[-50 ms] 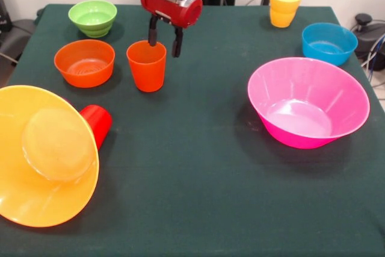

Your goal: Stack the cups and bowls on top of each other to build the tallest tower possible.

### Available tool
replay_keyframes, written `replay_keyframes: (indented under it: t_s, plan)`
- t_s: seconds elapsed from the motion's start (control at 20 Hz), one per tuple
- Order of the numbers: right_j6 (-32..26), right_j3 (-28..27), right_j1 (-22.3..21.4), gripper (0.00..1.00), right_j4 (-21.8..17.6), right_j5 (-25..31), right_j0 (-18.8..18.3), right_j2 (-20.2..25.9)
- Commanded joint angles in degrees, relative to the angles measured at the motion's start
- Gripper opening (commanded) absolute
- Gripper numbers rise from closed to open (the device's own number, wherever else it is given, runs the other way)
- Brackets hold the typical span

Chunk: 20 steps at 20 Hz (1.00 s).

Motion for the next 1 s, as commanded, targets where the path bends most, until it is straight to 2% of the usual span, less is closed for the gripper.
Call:
replay_keyframes:
  t_s: [0.05, 0.4, 1.0]
  plan:
    - [6.3, 1.1, 3.3, 1.0, -1.4, -3.0, -2.2, 4.4]
    - [5.9, 0.7, 4.8, 1.0, -2.5, -5.0, -3.6, 4.6]
    - [6.8, -0.1, 7.7, 1.0, -1.6, -8.3, -3.3, 5.5]
